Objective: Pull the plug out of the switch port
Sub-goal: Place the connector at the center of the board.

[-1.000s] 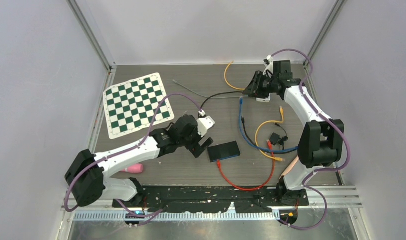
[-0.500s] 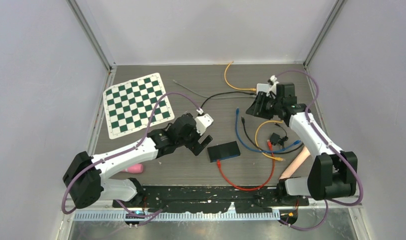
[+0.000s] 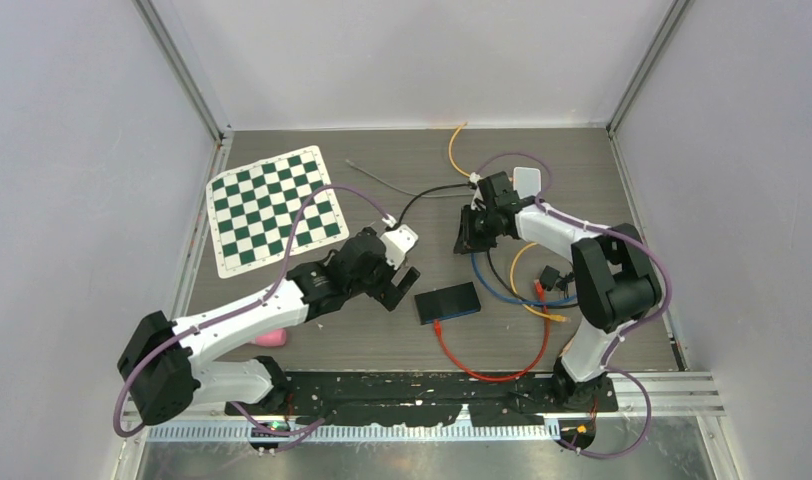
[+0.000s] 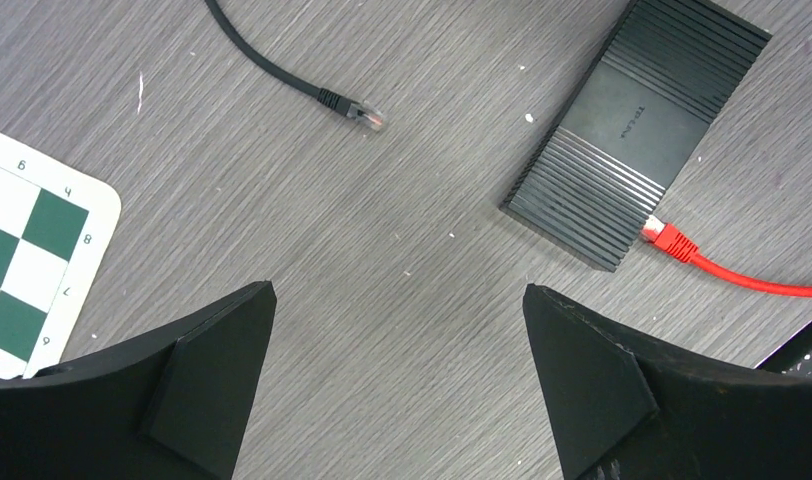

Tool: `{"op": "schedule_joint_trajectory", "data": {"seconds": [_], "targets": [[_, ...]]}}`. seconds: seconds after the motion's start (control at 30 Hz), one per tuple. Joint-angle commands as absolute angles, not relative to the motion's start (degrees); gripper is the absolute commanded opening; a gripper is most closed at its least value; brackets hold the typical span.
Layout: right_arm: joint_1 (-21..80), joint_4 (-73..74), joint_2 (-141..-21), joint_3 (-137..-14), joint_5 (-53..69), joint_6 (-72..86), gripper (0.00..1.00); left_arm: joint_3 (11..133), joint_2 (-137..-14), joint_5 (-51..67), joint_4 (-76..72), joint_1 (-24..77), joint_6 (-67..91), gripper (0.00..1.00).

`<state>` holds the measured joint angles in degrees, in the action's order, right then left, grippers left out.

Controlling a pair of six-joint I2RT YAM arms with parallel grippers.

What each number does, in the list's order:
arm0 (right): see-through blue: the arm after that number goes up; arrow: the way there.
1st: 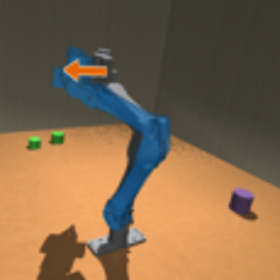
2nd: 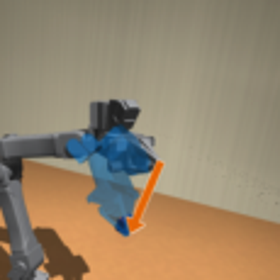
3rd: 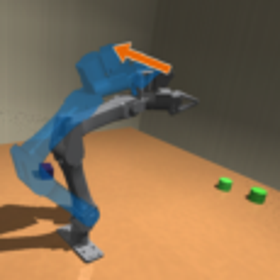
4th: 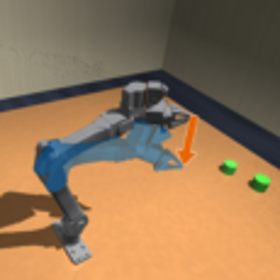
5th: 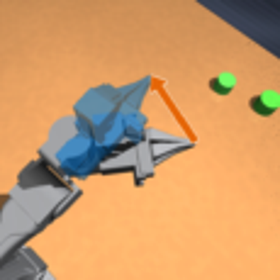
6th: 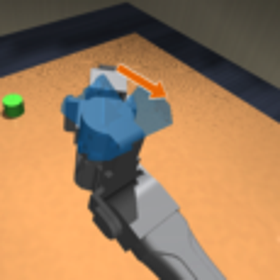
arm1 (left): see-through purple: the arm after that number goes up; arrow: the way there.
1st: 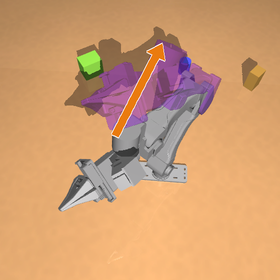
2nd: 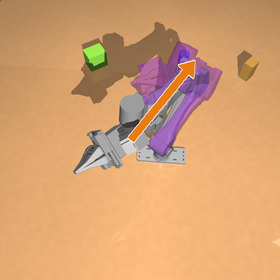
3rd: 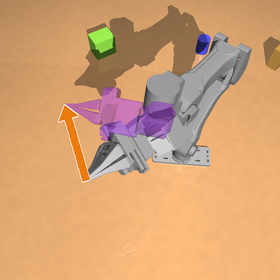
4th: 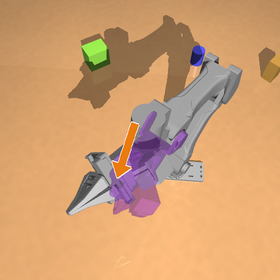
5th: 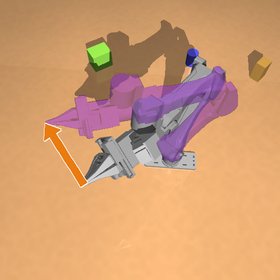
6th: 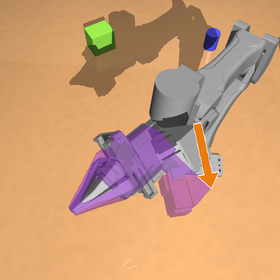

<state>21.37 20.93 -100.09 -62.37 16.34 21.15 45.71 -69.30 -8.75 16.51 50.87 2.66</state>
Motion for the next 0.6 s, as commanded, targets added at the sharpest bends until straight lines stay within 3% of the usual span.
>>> {"op": "schedule_joint_trajectory", "data": {"seconds": [0.0, 0.37, 0.47, 0.57], "targets": [[21.0, 19.8, -102.0, -64.6, 7.7, 20.7, 0.23, 43.9, -66.8, -10.4, 13.6, 50.9, 4.3, 0.99], [16.6, 21.3, -97.6, -59.2, -4.2, 19.1, 0.24, 41.8, -66.8, -15.4, 8.3, 50.7, 9.9, 0.99], [15.4, 21.6, -96.0, -58.9, -3.1, 18.8, 0.25, 40.9, -66.8, -15.4, 7.0, 50.5, 11.1, 0.99], [15.2, 19.7, -92.8, -57.2, 6.7, 17.6, 0.31, 40.8, -67.9, -11.4, 6.5, 50.5, 9.1, 0.99]]}}
